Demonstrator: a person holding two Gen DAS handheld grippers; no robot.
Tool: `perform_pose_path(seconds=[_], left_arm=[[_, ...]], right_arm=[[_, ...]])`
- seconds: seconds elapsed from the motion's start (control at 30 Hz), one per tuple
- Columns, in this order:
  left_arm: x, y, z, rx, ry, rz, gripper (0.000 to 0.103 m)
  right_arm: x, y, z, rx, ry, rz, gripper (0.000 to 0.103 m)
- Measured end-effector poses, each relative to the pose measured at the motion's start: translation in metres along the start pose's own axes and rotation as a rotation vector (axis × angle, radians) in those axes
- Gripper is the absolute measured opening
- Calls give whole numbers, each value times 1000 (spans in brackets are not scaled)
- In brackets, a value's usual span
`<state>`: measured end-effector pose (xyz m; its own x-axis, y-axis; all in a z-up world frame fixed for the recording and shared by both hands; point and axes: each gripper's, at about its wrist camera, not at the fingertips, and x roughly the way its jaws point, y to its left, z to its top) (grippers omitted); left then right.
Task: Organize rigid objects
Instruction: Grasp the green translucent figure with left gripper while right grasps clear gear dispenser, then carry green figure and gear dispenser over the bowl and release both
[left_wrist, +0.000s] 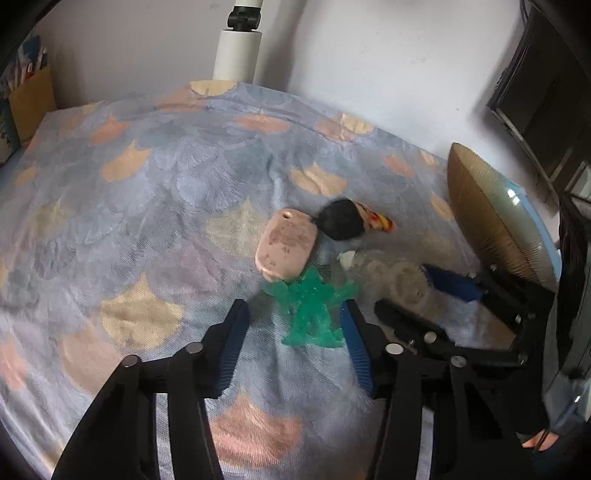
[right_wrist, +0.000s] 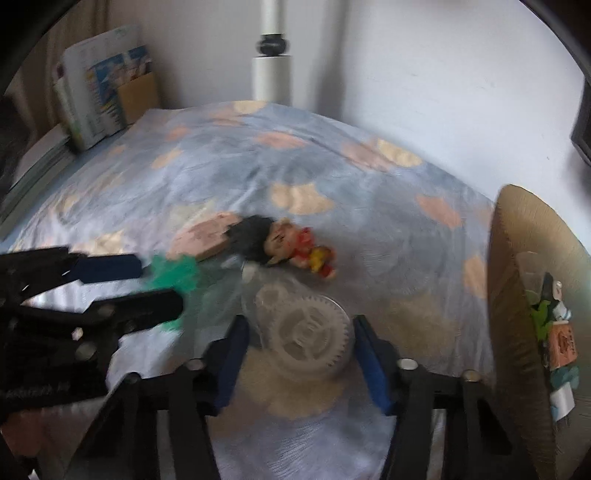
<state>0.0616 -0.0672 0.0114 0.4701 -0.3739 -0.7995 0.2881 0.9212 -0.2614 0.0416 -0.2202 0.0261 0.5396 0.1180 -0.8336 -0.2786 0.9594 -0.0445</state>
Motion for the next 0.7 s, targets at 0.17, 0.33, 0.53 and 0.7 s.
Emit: perform_pose_path(seconds=[0.17, 0.33, 0.53, 0.7], left_arm=[[-3, -2, -6, 5, 1, -2, 49], [4, -21, -4, 79, 4, 40, 56], [6, -35, -5, 144, -25, 100, 36], [-10, -37, -19, 170, -42, 128, 35]], right_arm=[[-12, 11, -16, -2, 5, -52, 50], [-30, 6, -41, 93, 34, -72, 50], [-45, -3, -63, 200, 56, -38, 50], [-45, 0, -64, 189, 60, -53, 64]])
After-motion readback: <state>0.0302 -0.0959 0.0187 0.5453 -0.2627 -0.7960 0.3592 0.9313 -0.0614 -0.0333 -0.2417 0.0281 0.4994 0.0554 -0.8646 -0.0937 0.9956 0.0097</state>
